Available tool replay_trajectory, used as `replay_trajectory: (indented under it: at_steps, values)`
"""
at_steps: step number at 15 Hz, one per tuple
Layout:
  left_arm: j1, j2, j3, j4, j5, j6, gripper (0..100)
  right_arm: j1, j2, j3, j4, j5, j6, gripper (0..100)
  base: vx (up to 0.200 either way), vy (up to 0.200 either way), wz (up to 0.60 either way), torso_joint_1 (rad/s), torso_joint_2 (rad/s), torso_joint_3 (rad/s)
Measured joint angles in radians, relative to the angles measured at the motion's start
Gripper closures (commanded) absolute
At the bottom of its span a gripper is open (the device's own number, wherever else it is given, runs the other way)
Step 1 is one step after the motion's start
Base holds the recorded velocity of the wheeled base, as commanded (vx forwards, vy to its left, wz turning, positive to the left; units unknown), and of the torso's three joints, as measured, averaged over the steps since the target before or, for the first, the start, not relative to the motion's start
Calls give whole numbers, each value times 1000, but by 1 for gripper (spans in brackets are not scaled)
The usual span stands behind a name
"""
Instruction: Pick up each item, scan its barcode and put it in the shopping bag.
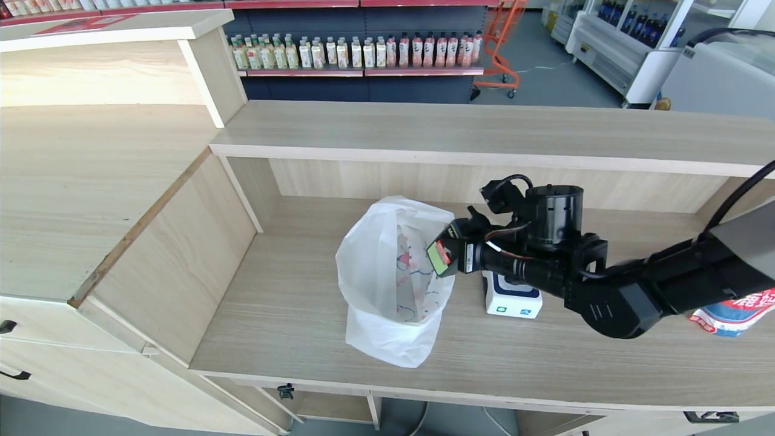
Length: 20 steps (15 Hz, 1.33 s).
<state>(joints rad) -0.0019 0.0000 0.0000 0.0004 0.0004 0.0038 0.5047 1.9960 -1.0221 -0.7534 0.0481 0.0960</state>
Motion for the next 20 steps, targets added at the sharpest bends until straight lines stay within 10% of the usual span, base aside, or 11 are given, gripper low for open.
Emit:
replay_trajectory:
  at_steps: [8,9,20]
  values:
    - [0,0,0,0,0,0,0,64,219,-139,-4,-29,-232,100,0,0,0,0,0,0]
    - [0,0,0,0,0,0,0,65,236,-157,-2,-44,-237,0,0,0,0,0,0,0]
    - [0,0,0,0,0,0,0,22,39,-59,119,-15,162,0,0,0,0,0,0,0]
